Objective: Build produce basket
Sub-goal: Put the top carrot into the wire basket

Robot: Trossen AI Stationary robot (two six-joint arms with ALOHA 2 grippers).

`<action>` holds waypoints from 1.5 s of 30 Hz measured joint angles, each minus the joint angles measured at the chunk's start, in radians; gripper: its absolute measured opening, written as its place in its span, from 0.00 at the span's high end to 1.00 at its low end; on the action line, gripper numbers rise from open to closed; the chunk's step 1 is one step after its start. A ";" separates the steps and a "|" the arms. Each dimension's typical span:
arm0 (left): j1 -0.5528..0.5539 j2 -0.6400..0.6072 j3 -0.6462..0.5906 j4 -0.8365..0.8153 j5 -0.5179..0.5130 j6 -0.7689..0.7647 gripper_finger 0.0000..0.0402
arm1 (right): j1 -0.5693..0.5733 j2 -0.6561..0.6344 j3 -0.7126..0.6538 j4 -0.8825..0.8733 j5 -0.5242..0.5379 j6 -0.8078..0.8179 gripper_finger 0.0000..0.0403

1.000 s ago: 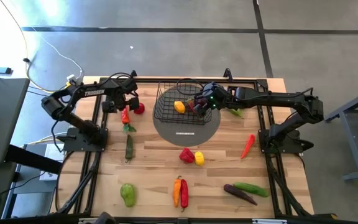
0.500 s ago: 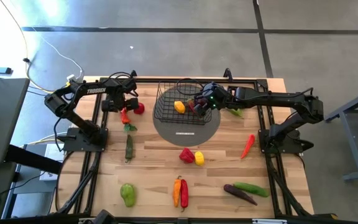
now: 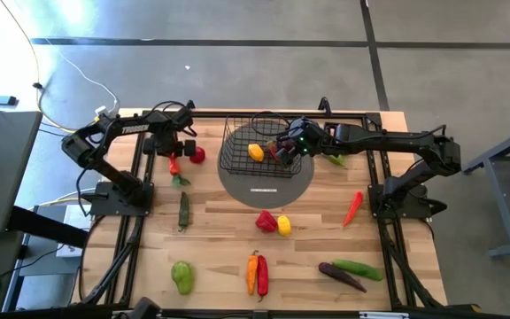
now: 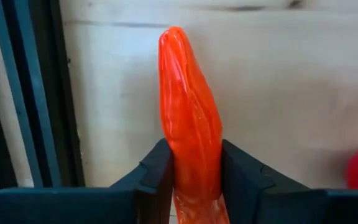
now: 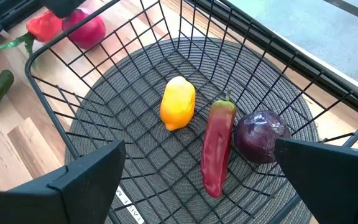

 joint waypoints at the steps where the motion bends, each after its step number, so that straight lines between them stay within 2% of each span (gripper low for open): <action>1: 0.000 -0.012 0.000 0.002 0.000 0.006 0.78 | 0.000 0.000 0.000 0.000 -0.004 0.000 0.02; 6: 0.000 -0.114 0.000 0.023 0.030 0.038 0.78 | 0.004 0.000 0.000 0.000 -0.041 0.022 0.02; 15: 0.000 -0.355 0.000 0.046 0.055 0.079 0.79 | 0.038 0.000 0.000 0.000 -0.042 0.034 0.02; 19: 0.000 -0.460 0.000 0.061 0.106 0.096 0.79 | 0.064 0.000 0.028 -0.001 -0.038 0.034 0.02; 27: -0.068 -0.626 0.000 0.300 0.243 0.129 0.79 | 0.095 -0.001 0.108 -0.028 0.087 0.035 0.02; 37: -0.225 -0.668 0.000 0.533 0.266 0.208 0.79 | 0.096 -0.001 0.163 -0.063 0.143 0.042 0.02; 45: -0.339 -0.647 0.001 0.691 0.264 0.224 0.79 | 0.098 -0.001 0.213 -0.269 0.198 0.193 0.02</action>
